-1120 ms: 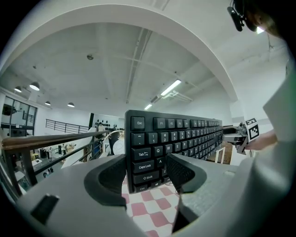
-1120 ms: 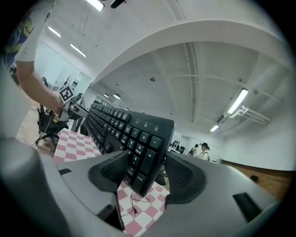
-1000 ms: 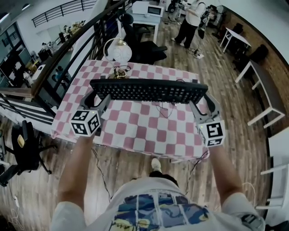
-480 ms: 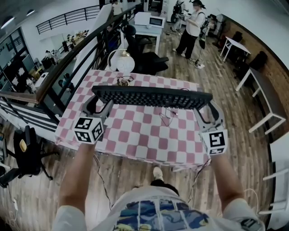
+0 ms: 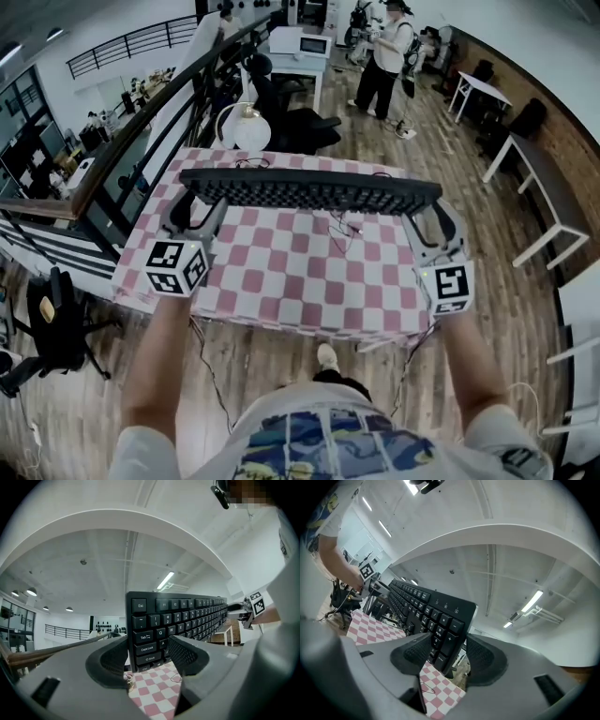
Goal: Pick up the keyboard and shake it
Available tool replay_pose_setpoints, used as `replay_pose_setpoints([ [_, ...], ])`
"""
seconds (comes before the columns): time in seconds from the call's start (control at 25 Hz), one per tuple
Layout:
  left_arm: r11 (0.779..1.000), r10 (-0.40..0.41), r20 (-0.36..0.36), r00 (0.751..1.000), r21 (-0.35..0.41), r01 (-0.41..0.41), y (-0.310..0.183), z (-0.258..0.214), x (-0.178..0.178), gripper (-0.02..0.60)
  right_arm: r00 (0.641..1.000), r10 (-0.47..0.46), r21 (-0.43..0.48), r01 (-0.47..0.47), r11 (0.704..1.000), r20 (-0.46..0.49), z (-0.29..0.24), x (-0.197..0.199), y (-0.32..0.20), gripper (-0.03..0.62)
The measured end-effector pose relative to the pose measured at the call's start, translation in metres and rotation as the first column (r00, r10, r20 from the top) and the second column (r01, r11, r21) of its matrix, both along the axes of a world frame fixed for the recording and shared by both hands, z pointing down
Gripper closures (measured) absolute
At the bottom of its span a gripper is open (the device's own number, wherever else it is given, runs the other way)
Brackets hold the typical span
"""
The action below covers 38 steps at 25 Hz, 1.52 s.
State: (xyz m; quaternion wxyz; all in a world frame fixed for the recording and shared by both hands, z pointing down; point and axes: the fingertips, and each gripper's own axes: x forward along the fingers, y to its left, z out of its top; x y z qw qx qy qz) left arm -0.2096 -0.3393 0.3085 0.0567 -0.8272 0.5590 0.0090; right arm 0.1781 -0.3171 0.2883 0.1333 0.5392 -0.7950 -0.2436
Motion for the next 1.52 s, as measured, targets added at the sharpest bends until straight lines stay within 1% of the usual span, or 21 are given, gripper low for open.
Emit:
replay_pose_setpoints([
  [0.28,0.999,0.001,0.022,1.000,0.050,-0.002,0.008,-0.019,0.009,0.314,1.000,0.011,0.027,-0.011,1.000,0.008,-0.010,0.009,0.011,0.361],
  [0.76,0.993,-0.013,0.033,0.999,0.115,0.009,0.021,-0.044,0.008,0.314,1.000,0.013,0.089,-0.013,0.996,0.000,-0.034,0.009,0.023,0.359],
  [0.96,0.992,-0.014,0.033,0.999,0.125,0.010,0.019,-0.048,0.007,0.314,1.000,0.015,0.102,-0.014,0.995,-0.013,-0.038,0.008,0.022,0.359],
  [1.52,0.986,-0.014,0.043,0.999,0.166,0.006,0.029,-0.062,0.013,0.314,1.000,0.028,0.149,-0.026,0.989,-0.013,-0.054,0.013,0.036,0.359],
])
